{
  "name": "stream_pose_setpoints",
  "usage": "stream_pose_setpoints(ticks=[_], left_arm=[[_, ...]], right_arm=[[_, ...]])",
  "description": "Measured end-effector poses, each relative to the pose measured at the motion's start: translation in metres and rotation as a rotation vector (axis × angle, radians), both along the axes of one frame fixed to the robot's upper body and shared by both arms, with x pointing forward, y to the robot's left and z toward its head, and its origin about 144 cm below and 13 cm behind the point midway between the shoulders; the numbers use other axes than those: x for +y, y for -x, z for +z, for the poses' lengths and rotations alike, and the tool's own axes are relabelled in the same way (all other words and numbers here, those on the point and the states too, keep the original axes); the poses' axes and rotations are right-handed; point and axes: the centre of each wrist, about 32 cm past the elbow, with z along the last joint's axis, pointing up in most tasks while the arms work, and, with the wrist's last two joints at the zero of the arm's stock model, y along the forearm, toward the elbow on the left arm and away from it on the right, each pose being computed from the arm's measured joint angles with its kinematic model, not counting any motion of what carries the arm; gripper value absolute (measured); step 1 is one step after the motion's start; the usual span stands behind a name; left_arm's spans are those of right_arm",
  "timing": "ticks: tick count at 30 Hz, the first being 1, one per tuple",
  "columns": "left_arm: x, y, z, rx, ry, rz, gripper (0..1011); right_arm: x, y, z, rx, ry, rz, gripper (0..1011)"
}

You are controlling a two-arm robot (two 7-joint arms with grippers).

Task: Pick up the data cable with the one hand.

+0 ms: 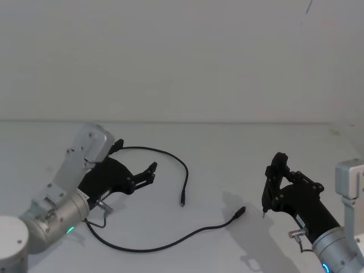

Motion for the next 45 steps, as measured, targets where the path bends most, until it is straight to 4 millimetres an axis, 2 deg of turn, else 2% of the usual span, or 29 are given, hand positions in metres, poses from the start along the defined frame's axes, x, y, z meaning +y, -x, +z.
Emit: stream_pose_setpoints(ticks=[12,22,31,45], left_arm=[[0.009,-0.007,0.03,0.147,-0.059,-0.09,1001],[-0.004,-0.013,0.051,0.296,-0.134,-0.168,1001],[-0.019,-0.016,0.055,0.37,-0.183,-0.212,1001],[-0.038,-0.022,0.049,0.418,-0.24,-0.244,1001]], right_arm=[[0.0,0.0,0.0,0.0,0.0,0.0,279],[0.0,0.0,0.0,0.0,0.0,0.0,279],[0.0,0.0,0.0,0.0,0.0,0.0,279],[0.0,0.0,0.0,0.0,0.0,0.0,279]])
